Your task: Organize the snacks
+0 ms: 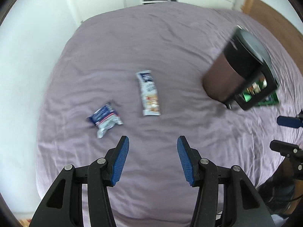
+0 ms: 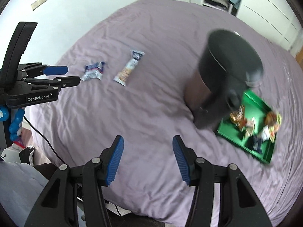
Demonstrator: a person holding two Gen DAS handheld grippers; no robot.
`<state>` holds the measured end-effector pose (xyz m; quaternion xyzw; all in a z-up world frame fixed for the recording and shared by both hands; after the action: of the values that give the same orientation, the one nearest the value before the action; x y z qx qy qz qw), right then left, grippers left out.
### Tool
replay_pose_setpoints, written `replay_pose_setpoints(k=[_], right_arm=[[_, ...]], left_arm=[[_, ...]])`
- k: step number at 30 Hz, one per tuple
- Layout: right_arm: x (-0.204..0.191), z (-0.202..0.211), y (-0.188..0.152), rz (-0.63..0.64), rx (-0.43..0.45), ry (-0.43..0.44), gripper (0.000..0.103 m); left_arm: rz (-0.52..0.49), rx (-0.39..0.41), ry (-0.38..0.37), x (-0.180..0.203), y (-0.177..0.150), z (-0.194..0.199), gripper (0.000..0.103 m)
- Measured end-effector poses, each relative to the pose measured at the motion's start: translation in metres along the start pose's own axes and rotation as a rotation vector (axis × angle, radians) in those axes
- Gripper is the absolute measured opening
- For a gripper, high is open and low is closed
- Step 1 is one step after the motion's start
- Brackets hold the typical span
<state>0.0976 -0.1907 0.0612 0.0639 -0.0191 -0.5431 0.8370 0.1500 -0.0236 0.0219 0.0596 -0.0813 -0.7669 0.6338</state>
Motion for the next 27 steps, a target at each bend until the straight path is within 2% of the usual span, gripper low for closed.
replay_pose_setpoints(k=[4,12,14,16,18,19,20,27], right_arm=[[-0.015,0.006,0.018,0.041,0.012,0.009,0.058],[-0.033,0.019,0.048,0.088,0.041,0.005,0.058],[-0.037,0.023,0.057,0.101,0.051,-0.002,0.058],[-0.04,0.026,0.064,0.108,0.057,-0.007,0.058],[-0.043,0.028,0.072,0.111,0.06,-0.017,0.065],[-0.044,0.029,0.075,0.11,0.061,-0.019,0.079],[-0.046,0.03,0.078,0.11,0.061,-0.019,0.082],[-0.065,0.026,0.094,0.13,0.047,-0.021,0.082]], left_arm=[[0.086,0.01,0.0,-0.034,-0.007,0.008,0.047],[0.229,0.027,0.055,-0.094,-0.015,0.018,0.047],[0.258,0.037,0.067,-0.103,-0.013,0.023,0.051],[0.273,0.055,0.075,-0.107,-0.01,0.029,0.06],[0.278,0.069,0.078,-0.109,-0.007,0.033,0.06],[0.279,0.073,0.076,-0.11,-0.006,0.035,0.06],[0.281,0.075,0.08,-0.112,-0.004,0.036,0.06],[0.301,0.084,0.062,-0.115,-0.004,0.038,0.061]])
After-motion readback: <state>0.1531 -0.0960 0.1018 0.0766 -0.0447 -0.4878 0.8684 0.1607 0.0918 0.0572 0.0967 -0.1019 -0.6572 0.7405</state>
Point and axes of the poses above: each gripper's, at about its wrist camera, not at the fingertips, and z roughly against the way its jaws point, x to its right, y to its top, the point moved 7 cm from there along -z, roughly the way its jaws point, and after that the axes turned 14 degrees about -x, right-handed, at the moved point
